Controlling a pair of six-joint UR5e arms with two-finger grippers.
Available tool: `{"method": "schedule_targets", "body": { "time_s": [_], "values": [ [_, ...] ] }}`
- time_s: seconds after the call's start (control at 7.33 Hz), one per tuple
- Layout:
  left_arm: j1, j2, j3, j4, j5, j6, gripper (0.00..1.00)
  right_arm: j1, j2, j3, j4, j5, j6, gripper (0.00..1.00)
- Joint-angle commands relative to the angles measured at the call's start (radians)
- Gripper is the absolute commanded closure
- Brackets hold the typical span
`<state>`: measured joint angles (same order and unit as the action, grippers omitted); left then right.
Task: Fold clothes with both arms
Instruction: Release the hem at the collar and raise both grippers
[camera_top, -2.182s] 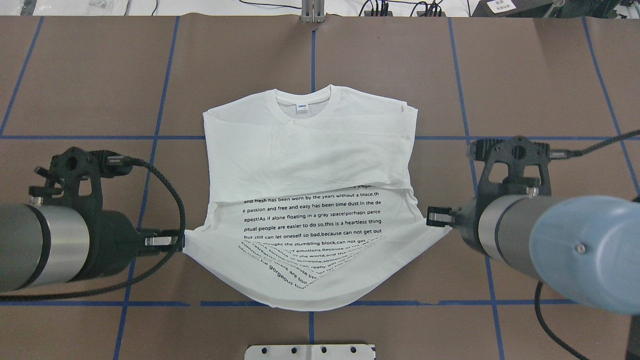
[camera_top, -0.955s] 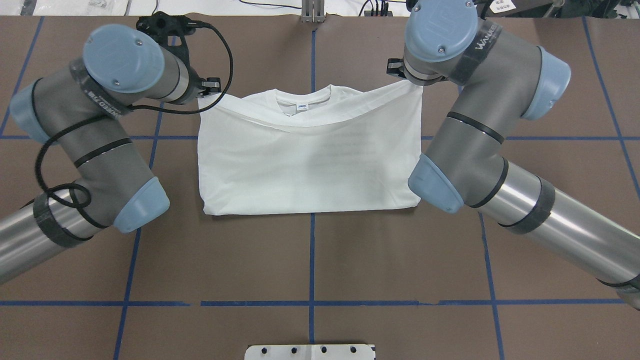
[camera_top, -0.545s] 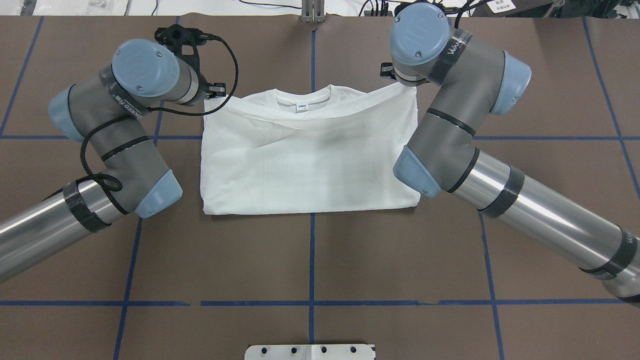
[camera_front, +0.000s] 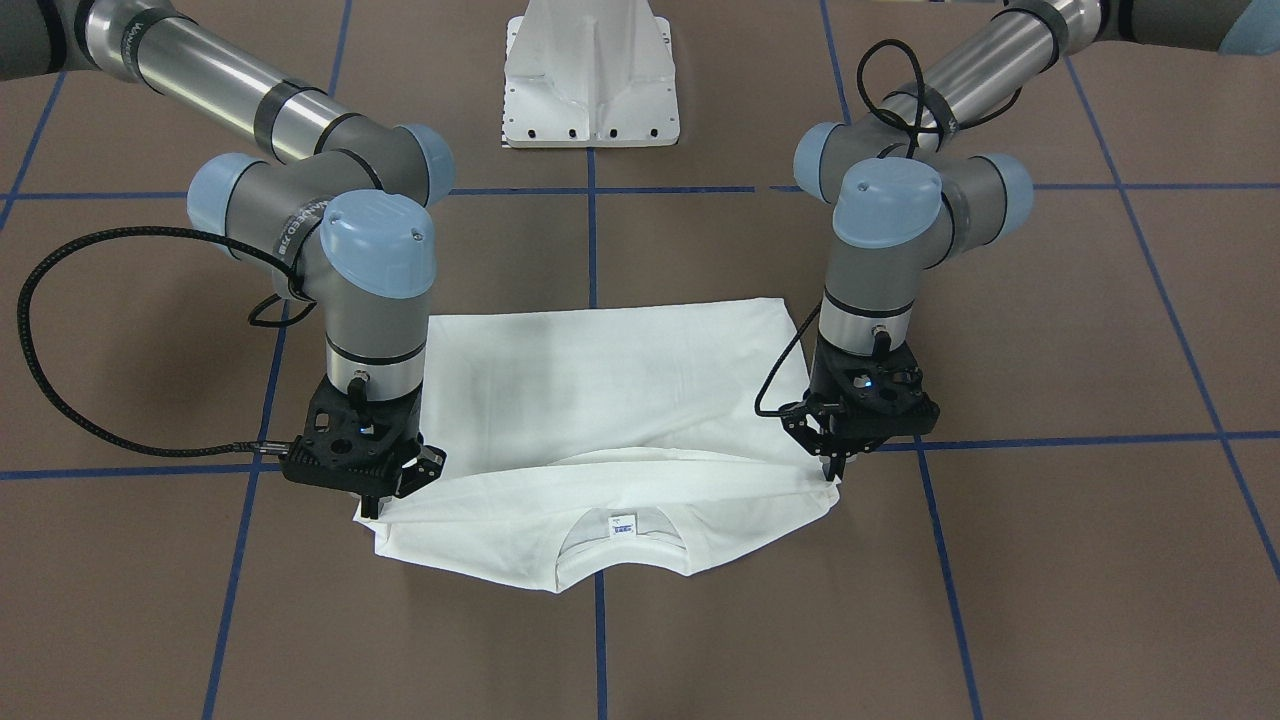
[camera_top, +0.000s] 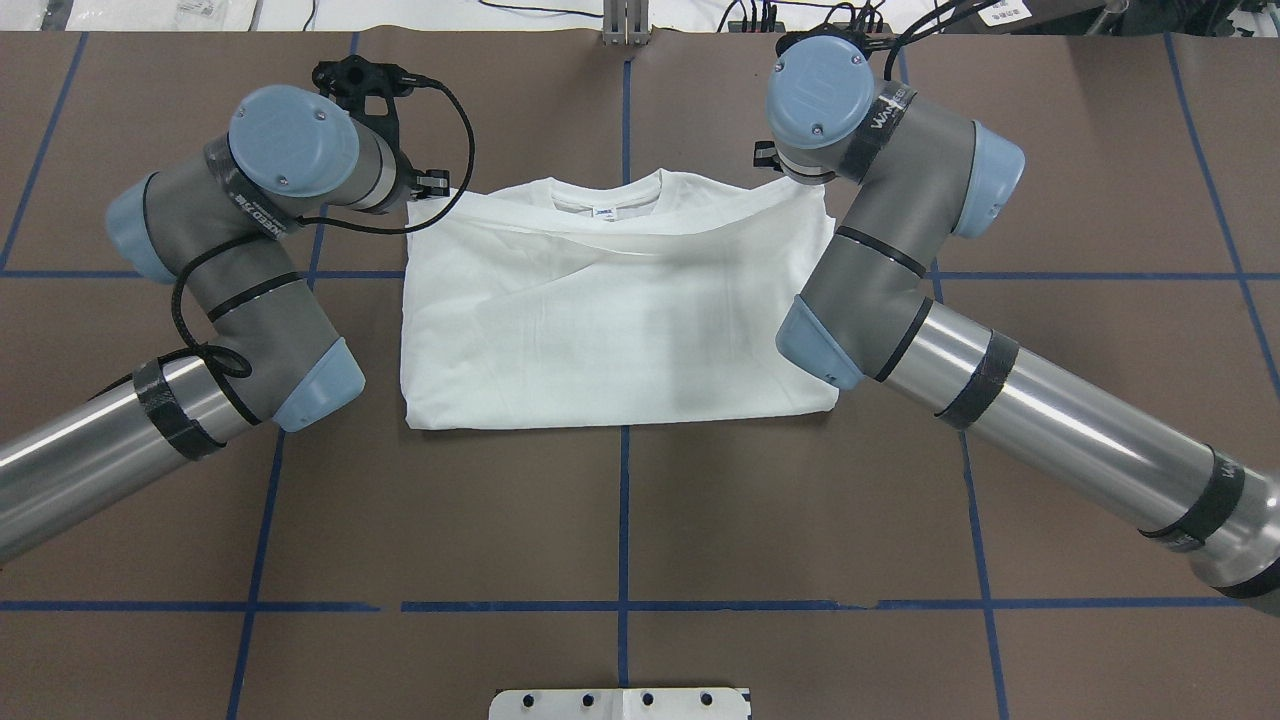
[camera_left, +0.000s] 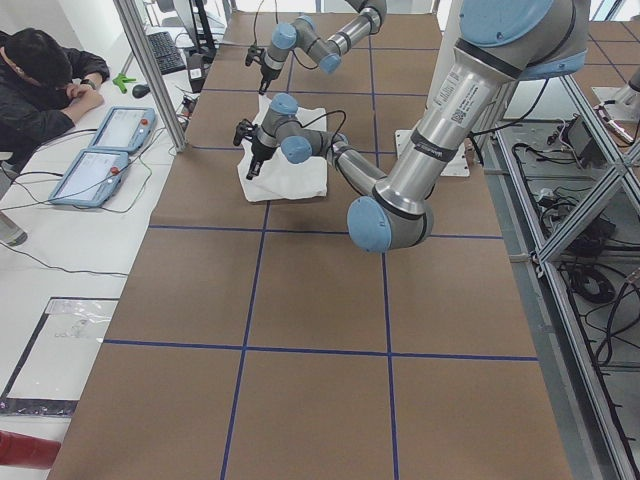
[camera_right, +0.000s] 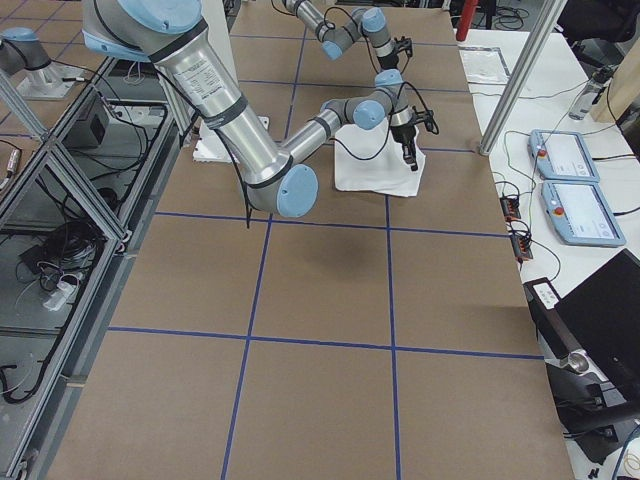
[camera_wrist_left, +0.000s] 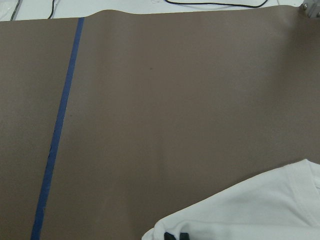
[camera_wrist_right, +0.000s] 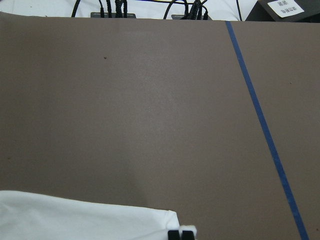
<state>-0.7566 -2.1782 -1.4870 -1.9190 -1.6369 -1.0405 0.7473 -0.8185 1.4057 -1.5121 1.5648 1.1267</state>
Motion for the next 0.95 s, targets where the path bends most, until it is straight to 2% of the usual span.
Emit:
{"method": "schedule_targets", "body": {
  "time_s": [0.0,0.14,0.27,0.41,0.55,0.68,0.82],
  "values": [
    [-0.003,0.008,0.001,-0.050,-0.003,0.020,0.01,-0.005,-0.001,-0.004,0.019,0.001,-0.011,0.01],
    [-0.012,0.014,-0.009,-0.086,-0.009,0.077,0.00,0.001,0.001,0.013,0.029,0.020,-0.025,0.00],
    [-0.021,0.035,-0.039,-0.089,-0.077,0.095,0.00,0.026,-0.001,0.021,0.032,0.078,-0.094,0.00],
    [-0.020,0.108,-0.126,-0.148,-0.134,0.096,0.00,0.044,-0.031,0.066,0.033,0.124,-0.158,0.00],
    [-0.009,0.206,-0.191,-0.226,-0.188,0.071,0.00,0.043,-0.091,0.140,0.035,0.127,-0.165,0.00],
    [0.022,0.278,-0.229,-0.289,-0.199,-0.005,0.00,0.043,-0.103,0.171,0.035,0.126,-0.163,0.00],
    [0.105,0.343,-0.254,-0.325,-0.161,-0.054,0.00,0.038,-0.103,0.173,0.035,0.124,-0.156,0.00]
  ]
}}
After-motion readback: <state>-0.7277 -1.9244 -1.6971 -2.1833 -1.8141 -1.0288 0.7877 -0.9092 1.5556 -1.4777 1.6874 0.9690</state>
